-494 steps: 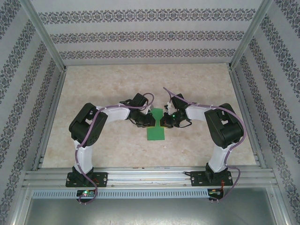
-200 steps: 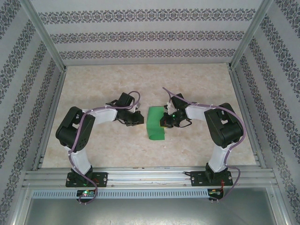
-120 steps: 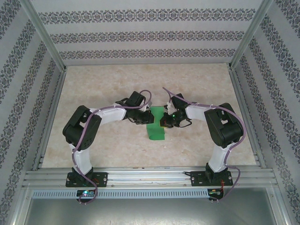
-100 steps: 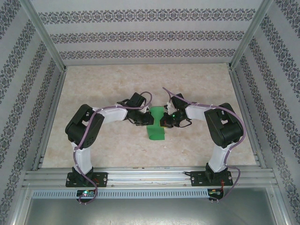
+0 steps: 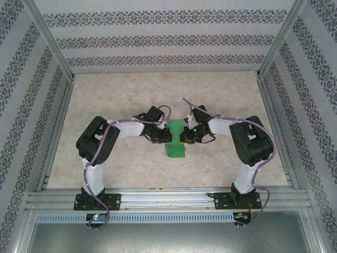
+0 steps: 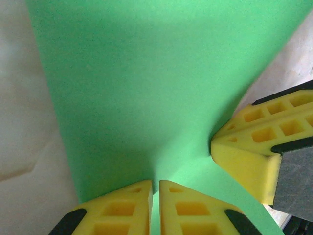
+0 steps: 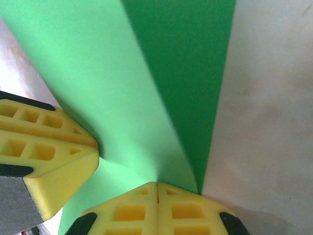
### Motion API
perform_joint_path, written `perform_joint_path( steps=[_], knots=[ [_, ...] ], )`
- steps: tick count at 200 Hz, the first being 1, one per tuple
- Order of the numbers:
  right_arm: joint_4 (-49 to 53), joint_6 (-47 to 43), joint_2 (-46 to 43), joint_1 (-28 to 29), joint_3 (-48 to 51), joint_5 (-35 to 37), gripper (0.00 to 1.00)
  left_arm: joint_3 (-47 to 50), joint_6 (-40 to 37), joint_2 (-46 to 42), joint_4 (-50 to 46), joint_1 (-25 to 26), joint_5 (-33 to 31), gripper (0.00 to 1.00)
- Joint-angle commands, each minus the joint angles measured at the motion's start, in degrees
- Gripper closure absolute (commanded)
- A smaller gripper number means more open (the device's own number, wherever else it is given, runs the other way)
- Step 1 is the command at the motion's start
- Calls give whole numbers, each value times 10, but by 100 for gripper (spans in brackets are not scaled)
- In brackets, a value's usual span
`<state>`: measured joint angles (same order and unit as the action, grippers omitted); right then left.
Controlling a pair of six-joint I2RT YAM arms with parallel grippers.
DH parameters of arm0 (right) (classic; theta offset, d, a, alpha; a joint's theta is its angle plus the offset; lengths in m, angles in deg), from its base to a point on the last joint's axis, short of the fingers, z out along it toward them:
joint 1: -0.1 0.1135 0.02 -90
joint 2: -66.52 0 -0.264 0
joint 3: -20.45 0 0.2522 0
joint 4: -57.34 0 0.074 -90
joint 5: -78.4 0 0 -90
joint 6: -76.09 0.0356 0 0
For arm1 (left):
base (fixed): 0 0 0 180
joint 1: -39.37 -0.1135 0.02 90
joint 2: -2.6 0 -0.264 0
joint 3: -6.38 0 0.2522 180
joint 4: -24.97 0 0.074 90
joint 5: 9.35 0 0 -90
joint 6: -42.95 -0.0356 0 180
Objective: Fold a paper plane with a square sheet of paper (fold left side to right side)
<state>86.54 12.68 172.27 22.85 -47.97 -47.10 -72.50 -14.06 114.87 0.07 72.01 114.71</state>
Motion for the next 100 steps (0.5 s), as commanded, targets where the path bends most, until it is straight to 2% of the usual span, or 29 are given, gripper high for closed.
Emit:
perform_joint_path(
  steps=[1, 42, 100],
  knots=[
    [60, -8, 34, 3, 23, 83, 100, 15, -2, 15, -10, 7, -16, 86],
    [52, -4, 26, 3, 20, 66, 100, 14, -6, 20, -21, 8, -27, 86],
    [-17, 26, -27, 1, 26, 0, 100, 11, -11, 23, -31, 8, -34, 86]
  ],
)
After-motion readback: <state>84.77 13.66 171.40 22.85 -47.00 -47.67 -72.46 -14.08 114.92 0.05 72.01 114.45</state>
